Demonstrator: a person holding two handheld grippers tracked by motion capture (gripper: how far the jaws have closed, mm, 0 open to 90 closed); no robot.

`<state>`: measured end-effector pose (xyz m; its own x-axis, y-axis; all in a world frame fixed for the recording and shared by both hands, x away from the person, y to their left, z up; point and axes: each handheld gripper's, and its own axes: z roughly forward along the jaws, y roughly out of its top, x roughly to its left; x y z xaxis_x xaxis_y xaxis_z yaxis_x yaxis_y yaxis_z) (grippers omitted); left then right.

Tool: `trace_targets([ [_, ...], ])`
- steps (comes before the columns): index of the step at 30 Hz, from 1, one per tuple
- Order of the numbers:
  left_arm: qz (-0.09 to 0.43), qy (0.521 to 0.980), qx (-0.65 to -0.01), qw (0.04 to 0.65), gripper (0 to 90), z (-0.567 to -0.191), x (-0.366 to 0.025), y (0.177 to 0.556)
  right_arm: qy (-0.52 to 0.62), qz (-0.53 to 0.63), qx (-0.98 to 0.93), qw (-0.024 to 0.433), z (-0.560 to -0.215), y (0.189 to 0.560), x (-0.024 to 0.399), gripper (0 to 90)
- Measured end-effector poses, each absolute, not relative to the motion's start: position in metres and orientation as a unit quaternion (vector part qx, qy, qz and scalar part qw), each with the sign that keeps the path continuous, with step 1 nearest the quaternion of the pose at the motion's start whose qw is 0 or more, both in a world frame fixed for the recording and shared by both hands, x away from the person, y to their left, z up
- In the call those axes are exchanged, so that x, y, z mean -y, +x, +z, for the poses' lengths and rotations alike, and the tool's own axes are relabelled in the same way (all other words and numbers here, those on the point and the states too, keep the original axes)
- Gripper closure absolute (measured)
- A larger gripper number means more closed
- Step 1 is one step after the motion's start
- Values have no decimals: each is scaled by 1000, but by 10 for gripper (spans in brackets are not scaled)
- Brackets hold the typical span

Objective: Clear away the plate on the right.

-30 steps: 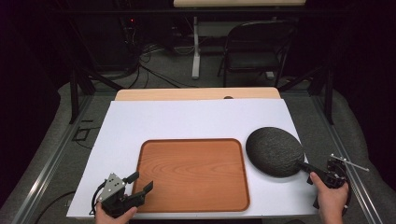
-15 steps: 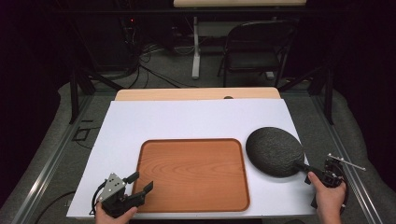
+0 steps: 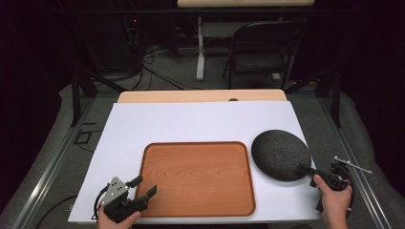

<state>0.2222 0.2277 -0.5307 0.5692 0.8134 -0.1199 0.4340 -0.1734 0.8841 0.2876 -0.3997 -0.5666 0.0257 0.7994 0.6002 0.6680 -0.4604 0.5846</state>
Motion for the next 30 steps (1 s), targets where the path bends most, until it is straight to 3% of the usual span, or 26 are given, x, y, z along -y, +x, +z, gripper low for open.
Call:
trace_targets([
  [8, 197, 741, -422, 485, 344, -531, -228, 222, 717, 480, -502, 62, -568, 289, 400, 470],
  [16, 198, 741, -422, 484, 343, -530, -227, 222, 727, 475, -491, 67, -569, 288, 399, 559],
  [24, 196, 741, -422, 483, 344, -530, -228, 222, 730, 465, -495, 75, -568, 289, 398, 575],
  [30, 194, 742, -423, 483, 344, -531, -228, 222, 737, 458, -492, 73, -568, 289, 398, 636],
])
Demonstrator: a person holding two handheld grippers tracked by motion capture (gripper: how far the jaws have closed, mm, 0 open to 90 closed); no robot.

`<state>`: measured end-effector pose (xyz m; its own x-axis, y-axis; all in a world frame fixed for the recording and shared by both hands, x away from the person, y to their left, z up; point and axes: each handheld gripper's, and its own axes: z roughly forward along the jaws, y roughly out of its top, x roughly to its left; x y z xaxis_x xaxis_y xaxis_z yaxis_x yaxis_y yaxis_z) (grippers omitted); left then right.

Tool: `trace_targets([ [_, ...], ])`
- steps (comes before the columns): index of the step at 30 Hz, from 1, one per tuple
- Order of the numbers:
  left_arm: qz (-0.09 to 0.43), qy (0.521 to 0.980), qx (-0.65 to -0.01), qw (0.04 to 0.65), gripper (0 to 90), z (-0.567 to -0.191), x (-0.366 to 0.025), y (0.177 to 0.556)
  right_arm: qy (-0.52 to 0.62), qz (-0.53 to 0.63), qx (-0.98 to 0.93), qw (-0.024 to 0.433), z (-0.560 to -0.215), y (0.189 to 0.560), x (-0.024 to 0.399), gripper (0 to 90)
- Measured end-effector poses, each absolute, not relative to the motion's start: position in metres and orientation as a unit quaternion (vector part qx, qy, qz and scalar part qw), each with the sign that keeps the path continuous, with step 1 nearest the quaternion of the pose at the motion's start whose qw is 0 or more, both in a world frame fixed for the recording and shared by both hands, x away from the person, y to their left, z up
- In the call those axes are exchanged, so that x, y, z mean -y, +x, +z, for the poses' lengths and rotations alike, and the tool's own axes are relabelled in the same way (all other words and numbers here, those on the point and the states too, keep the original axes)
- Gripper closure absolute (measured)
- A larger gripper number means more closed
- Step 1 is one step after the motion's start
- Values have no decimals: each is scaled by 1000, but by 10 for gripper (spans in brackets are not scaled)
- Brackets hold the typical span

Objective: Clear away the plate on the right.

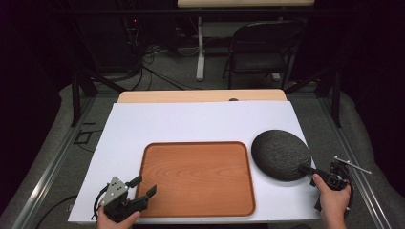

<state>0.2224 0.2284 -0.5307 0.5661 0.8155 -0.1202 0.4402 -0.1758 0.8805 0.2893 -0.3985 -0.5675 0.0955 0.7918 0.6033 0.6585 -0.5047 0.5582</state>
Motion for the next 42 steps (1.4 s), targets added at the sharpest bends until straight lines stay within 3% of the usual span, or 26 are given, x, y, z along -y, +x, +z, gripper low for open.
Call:
trace_targets([
  [42, 193, 739, -431, 480, 344, -532, -229, 224, 728, 452, -514, 40, -532, 307, 407, 778],
])
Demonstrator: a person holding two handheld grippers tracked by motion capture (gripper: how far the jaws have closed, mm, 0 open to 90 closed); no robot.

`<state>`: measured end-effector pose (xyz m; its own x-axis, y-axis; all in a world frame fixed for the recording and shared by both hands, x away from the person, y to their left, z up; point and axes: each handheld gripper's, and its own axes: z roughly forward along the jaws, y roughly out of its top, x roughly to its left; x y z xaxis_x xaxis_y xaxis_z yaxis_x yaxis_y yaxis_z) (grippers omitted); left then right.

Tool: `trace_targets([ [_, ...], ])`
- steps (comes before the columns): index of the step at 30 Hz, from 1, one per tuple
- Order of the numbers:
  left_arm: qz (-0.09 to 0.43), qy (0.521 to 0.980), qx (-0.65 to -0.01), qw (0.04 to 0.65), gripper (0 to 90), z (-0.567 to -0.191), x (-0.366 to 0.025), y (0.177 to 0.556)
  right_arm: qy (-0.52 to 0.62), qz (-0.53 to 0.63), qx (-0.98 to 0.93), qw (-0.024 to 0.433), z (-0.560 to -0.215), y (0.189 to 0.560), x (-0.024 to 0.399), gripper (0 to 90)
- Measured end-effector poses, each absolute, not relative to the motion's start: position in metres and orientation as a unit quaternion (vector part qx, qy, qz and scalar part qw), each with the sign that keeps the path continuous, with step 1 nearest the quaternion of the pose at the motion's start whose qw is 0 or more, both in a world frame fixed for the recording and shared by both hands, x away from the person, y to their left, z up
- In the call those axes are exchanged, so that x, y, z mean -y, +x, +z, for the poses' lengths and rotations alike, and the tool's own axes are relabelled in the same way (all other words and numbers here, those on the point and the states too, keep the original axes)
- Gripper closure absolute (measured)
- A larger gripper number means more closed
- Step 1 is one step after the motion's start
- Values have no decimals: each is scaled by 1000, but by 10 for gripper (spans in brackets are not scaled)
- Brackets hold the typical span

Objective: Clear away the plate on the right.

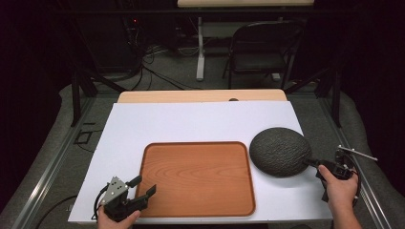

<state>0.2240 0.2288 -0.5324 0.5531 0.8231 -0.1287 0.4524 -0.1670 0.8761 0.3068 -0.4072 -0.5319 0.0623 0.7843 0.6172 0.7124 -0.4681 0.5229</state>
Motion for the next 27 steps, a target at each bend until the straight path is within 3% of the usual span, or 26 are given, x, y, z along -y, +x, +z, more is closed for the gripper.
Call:
trace_targets([
  [9, 195, 739, -430, 481, 344, -532, -229, 223, 719, 448, -528, 56, -520, 310, 403, 792],
  [27, 194, 739, -431, 480, 344, -532, -229, 224, 721, 436, -537, 39, -508, 330, 406, 821],
])
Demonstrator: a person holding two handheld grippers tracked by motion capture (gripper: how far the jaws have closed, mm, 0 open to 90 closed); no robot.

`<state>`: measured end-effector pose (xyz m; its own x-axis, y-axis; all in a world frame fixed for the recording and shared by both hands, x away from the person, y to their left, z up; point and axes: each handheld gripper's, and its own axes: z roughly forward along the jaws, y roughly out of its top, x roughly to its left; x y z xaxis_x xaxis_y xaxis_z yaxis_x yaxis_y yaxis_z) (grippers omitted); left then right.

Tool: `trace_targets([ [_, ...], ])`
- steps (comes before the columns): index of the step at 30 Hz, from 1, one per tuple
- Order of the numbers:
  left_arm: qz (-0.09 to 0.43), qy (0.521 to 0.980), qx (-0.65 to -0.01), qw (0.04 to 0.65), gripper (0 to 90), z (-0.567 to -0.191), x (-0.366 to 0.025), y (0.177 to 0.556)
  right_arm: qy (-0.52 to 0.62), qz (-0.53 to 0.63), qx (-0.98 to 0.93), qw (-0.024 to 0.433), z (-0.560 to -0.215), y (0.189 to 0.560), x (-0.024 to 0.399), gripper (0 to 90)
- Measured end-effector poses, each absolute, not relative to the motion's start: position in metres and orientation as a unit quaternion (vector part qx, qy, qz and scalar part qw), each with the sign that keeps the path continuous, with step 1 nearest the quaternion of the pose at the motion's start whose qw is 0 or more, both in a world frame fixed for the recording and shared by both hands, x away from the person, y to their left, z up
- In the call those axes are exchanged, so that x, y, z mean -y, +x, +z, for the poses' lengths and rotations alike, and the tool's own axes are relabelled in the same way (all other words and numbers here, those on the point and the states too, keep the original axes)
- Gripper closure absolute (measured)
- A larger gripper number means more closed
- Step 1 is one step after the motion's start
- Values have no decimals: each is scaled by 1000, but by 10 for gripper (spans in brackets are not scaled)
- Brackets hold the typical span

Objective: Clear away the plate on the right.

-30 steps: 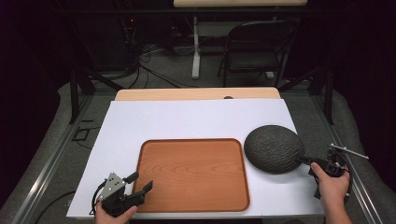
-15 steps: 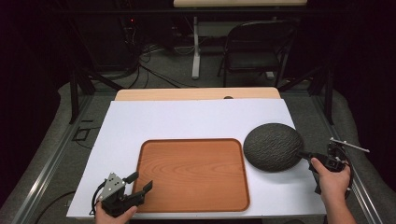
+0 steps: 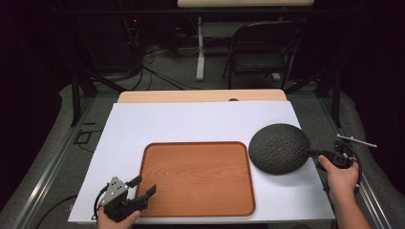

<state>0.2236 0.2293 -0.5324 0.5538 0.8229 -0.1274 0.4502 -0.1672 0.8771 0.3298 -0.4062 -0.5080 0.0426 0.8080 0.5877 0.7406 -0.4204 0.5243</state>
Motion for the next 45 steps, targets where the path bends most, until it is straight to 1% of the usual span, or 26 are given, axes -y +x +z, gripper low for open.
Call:
trace_targets([
  [6, 193, 739, -431, 481, 344, -533, -229, 224, 723, 432, -539, 19, -505, 345, 412, 837],
  [10, 193, 739, -431, 481, 344, -533, -229, 224, 720, 434, -541, 16, -503, 352, 414, 851],
  [11, 193, 739, -431, 480, 344, -533, -229, 224, 722, 429, -543, 4, -501, 358, 415, 859],
  [12, 193, 739, -431, 480, 344, -533, -229, 224, 722, 429, -543, 4, -501, 358, 415, 859],
  [13, 193, 739, -431, 481, 344, -533, -229, 224, 727, 429, -536, -13, -500, 363, 417, 866],
  [15, 193, 738, -431, 481, 344, -533, -229, 224, 729, 431, -531, -32, -501, 368, 421, 875],
  [19, 193, 739, -431, 481, 344, -533, -229, 224, 731, 430, -528, -47, -503, 375, 426, 876],
  [36, 194, 738, -431, 482, 344, -533, -229, 224, 726, 416, -545, -45, -495, 381, 423, 878],
  [45, 194, 738, -431, 481, 344, -533, -229, 224, 716, 407, -566, -14, -481, 382, 412, 878],
])
